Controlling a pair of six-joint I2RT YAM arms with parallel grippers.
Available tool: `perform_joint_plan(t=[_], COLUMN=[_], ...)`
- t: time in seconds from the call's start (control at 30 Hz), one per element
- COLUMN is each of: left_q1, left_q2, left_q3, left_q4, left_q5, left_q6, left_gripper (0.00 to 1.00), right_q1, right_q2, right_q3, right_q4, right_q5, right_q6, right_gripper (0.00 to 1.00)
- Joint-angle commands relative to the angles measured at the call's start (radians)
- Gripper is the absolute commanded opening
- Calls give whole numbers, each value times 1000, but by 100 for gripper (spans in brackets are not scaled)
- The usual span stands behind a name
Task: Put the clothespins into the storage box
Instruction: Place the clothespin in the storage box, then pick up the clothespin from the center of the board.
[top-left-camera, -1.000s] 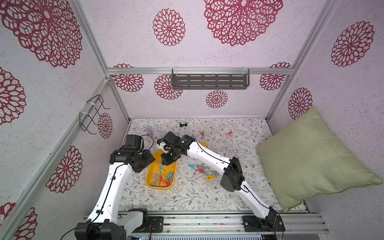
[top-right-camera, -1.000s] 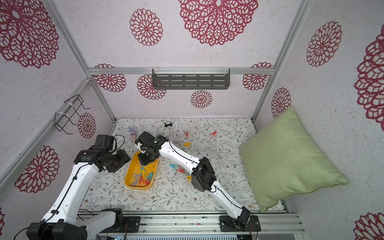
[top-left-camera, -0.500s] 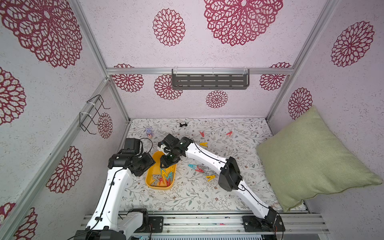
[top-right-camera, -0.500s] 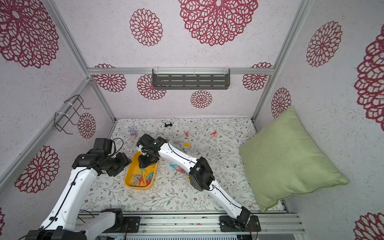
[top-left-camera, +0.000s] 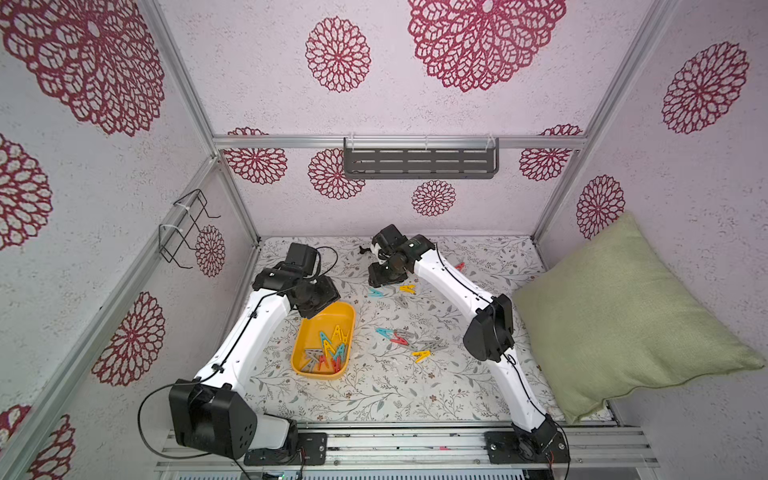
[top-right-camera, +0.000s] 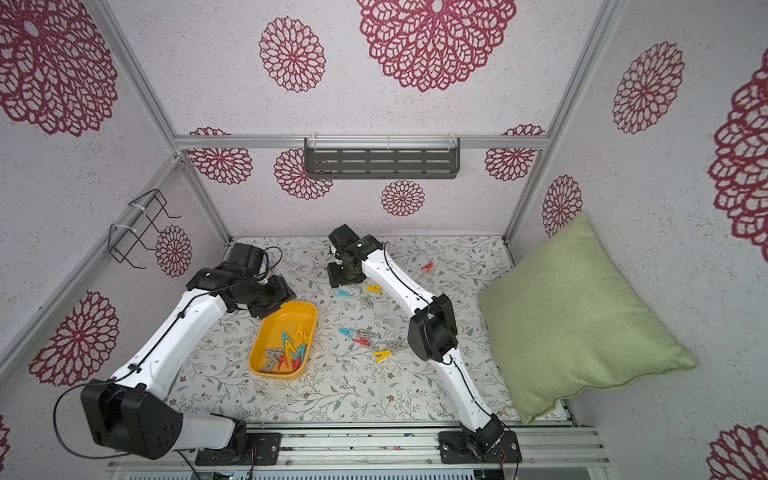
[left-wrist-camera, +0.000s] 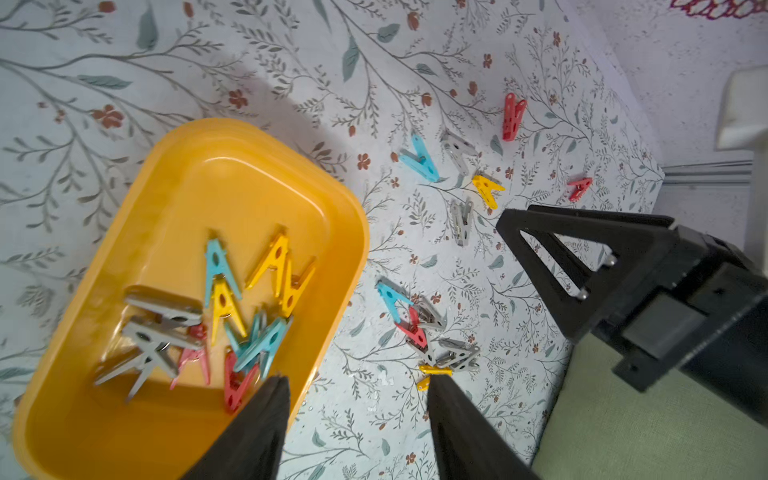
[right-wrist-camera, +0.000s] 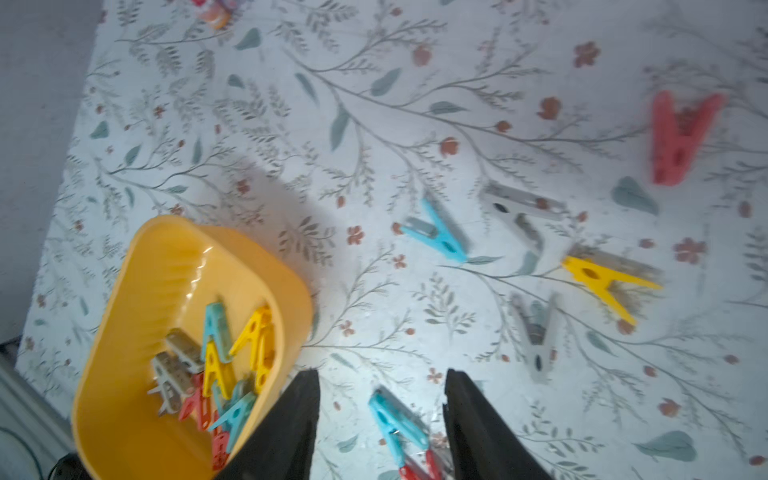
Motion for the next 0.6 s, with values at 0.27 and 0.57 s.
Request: perform_joint_plan(t=[0.27, 0.57], left_q1=[-103, -110], left_q2=[189, 262], left_q3=[94, 159], left_q4=[134, 124], left_q5=[59, 66], left_q6=[-41, -23], left_gripper=[59, 59], right_q1=[-120, -132], right_q2=[69, 153], right_q3=[-4, -6], right_q4=[-36, -28], right_q5=[78, 67], right_q6=[-46, -61], right_gripper=[42, 37])
